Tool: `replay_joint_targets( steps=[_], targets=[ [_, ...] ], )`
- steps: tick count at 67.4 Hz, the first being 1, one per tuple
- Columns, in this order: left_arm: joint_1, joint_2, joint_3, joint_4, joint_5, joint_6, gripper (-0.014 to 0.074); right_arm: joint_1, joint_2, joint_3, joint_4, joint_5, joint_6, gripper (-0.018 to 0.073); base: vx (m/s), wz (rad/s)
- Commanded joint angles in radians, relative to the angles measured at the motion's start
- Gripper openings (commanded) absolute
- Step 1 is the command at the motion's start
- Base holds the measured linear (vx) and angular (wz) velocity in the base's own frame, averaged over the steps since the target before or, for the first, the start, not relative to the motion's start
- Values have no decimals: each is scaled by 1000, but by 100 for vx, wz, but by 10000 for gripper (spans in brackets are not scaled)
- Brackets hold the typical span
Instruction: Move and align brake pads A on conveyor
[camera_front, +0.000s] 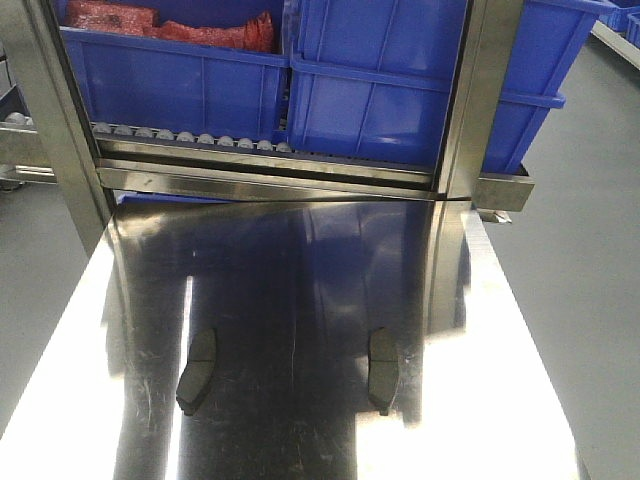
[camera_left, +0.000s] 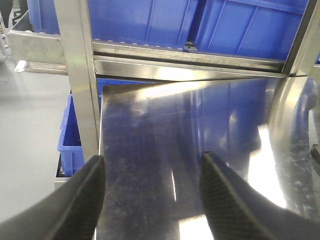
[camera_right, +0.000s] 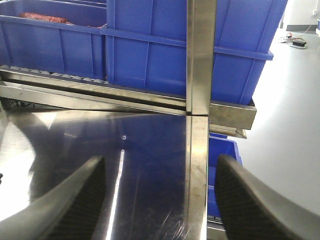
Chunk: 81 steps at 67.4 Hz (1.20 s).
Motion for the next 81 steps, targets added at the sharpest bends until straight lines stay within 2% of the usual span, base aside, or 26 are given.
replay_joint_targets(
  steps=[1,72,77,81],
  targets=[
    [-3,11,-25,-2,-76,-3,394,-3,9,-27,-10,-70,-4,449,0,1],
    [-3,11,-25,-2,-96,-3,394,-3,9,-27,-10,-70,-4,449,0,0],
    [-3,11,-25,-20,-100,-15,394,-3,9,-27,-10,-70,-4,449,0,0],
    [-3,11,-25,-64,-100,-14,394,-3,9,-27,-10,-70,-4,449,0,0]
  ],
)
